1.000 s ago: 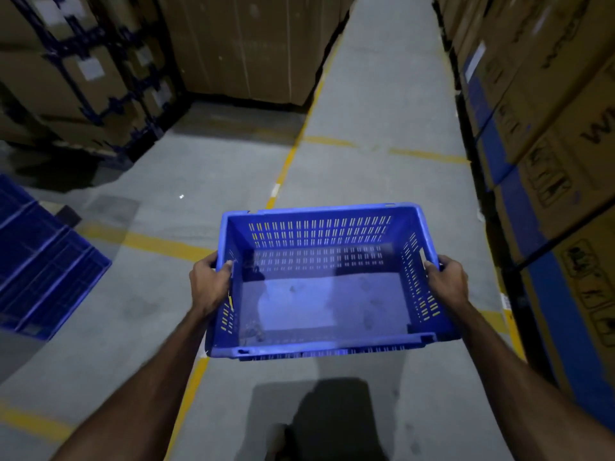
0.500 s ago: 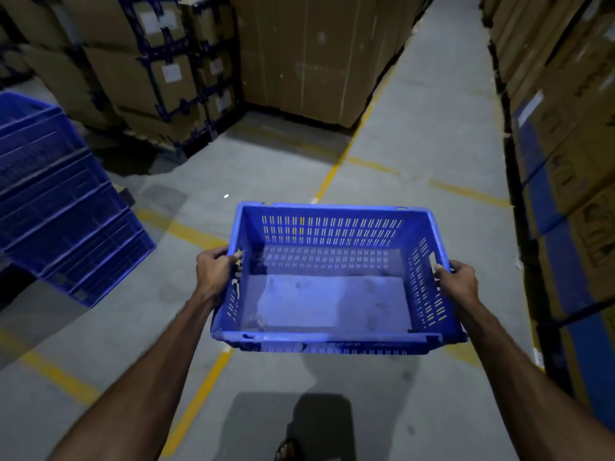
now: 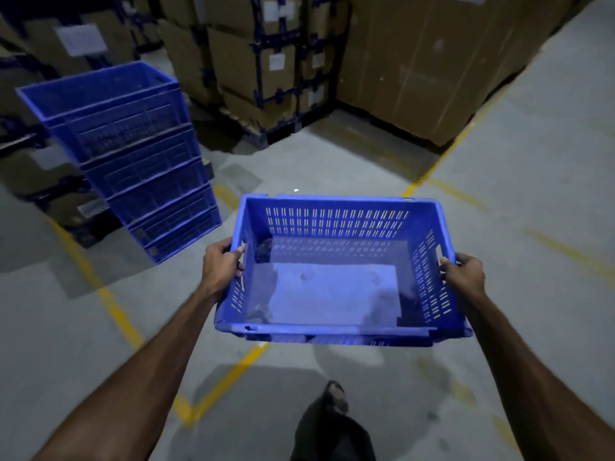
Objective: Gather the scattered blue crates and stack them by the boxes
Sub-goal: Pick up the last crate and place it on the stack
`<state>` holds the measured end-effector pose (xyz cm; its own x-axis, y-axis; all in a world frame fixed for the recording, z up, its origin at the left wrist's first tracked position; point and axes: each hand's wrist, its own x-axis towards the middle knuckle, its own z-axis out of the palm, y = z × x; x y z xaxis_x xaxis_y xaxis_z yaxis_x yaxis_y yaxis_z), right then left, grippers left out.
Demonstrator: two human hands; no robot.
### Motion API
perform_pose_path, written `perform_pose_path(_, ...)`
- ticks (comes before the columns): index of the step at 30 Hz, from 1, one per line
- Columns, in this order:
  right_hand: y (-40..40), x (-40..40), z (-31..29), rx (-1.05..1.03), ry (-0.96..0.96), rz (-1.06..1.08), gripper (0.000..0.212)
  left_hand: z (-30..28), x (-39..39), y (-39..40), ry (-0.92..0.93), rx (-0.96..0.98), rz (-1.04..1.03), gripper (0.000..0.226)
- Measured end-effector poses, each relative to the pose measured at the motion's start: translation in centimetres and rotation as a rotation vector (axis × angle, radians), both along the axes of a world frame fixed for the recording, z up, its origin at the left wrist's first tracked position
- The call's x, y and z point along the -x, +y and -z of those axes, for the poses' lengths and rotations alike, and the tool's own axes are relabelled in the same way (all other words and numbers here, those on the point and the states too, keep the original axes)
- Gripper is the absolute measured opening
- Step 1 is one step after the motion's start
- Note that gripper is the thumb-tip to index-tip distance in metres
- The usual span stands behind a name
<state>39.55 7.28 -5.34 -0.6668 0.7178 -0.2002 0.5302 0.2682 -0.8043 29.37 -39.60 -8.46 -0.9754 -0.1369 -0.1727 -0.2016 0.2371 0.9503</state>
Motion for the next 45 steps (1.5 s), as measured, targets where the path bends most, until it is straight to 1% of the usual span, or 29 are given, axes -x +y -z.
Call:
perform_pose_path(2, -0.5, 4.0, 1.0, 0.029, 0.015, -0.045, 0.033, 0.1, 1.6, -1.5, -0.003, 0.015, -0.055, 0.017)
perform_pose_path(6, -2.5, 12.9, 2.0, 0.077, 0.035, -0.152, 0.026, -0.4, 4.7, -4.1, 0.007, 0.056, -0.164, 0.018)
perform_pose_path(12, -7.0, 25.7, 1.1, 0.138, 0.061, -0.358, 0.013, -2.1, 8.8, -8.0, 0.024, 0.116, -0.294, 0.019)
perform_pose_path(17, -10.1, 36.6, 2.2, 0.19, 0.071, -0.493, 0.03, -3.5, 12.3, -10.8, 0.04, 0.126, -0.479, 0.019)
perform_pose_path(19, -12.7, 39.2, 0.6, 0.189, 0.077, -0.53, 0.026, -3.9, 13.3, -11.9, 0.055, 0.119, -0.544, 0.019)
perform_pose_path(22, -16.4, 42.9, -1.3, 0.176, 0.083, -0.59, 0.01, -4.6, 15.2, -14.3, 0.075, 0.086, -0.615, 0.017)
perform_pose_path(25, -19.9, 46.8, -2.2, 0.147, 0.083, -0.635, 0.011, -4.8, 17.3, -17.3, 0.067, 0.069, -0.689, 0.023)
perform_pose_path(27, -22.4, 49.3, -2.3, 0.14, 0.078, -0.66, 0.013, -5.0, 18.7, -19.3, 0.06, 0.074, -0.722, 0.023)
perform_pose_path(29, -24.9, 51.8, -2.2, 0.14, 0.075, -0.679, 0.017, -5.0, 20.4, -21.6, 0.055, 0.082, -0.735, 0.016)
perform_pose_path(32, -28.7, 55.6, -2.1, 0.135, 0.079, -0.686, 0.024, -5.1, 23.3, -25.5, 0.048, 0.104, -0.737, 0.015)
perform_pose_path(37, -35.2, 61.5, -4.1, 0.102, 0.098, -0.689, 0.011, -7.8, 29.2, -30.9, 0.065, 0.126, -0.712, 0.017)
perform_pose_path(39, -37.5, 64.2, -5.1, 0.096, 0.112, -0.689, 0.011, -9.0, 31.9, -33.2, 0.077, 0.141, -0.7, 0.016)
perform_pose_path(43, -41.4, 70.3, -6.6, 0.077, 0.123, -0.709, 0.018, -11.2, 36.8, -37.5, 0.096, 0.149, -0.673, 0.014)
perform_pose_path(45, -42.8, 73.6, -7.1, 0.077, 0.123, -0.719, 0.016, -12.5, 39.1, -39.2, 0.115, 0.15, -0.655, 0.015)
